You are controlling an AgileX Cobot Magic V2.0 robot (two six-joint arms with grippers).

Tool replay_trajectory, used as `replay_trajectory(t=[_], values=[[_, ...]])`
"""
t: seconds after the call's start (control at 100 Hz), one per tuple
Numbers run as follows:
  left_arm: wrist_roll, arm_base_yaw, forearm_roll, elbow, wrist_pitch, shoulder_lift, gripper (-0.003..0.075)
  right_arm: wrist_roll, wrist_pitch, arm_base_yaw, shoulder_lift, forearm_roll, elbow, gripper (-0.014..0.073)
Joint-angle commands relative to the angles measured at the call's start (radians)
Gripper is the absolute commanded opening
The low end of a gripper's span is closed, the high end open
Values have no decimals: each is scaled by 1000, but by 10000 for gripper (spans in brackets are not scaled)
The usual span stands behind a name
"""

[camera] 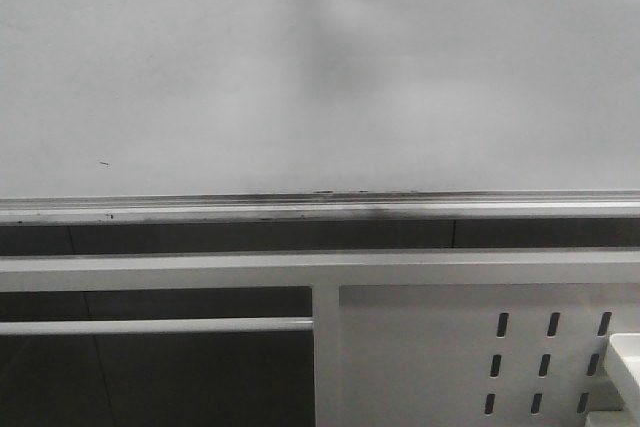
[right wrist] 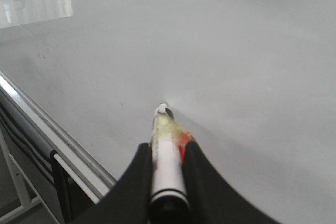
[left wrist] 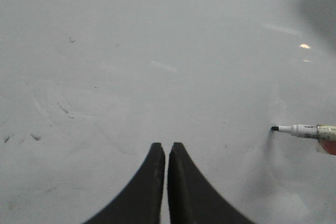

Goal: Write number 1 on whiteboard

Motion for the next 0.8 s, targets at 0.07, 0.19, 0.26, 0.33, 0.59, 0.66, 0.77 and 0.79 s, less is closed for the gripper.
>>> replay_trajectory(t=[0.07,0.19,0.26,0.33,0.59,0.66,0.77,0.79], values=[[-7,3,3,-25,-81,2,-20,-15,-80,-46,-2,0,-40,-69],[-7,3,3,-25,-81,2,-20,-15,-45,-60,33,0,-40,-71],[-7,3,3,-25,-81,2,-20,-15,-31,-60,63,0,-40,-71],[-7,3,3,-25,-81,2,-20,-15,-30,-60,97,0,-40,-71],[-5,3,3,-25,-81,2,-20,-14,-13,-60,194,0,-40,-71],[-5,3,3,-25,-81,2,-20,-14,-15,-60,204,0,-40,-71],[-5,3,3,-25,-81,2,-20,-5,-12,-47,202,0,-40,-71],[-5,3,6,-25,-81,2,-20,-5,-8,-38,196,0,-40,-71]])
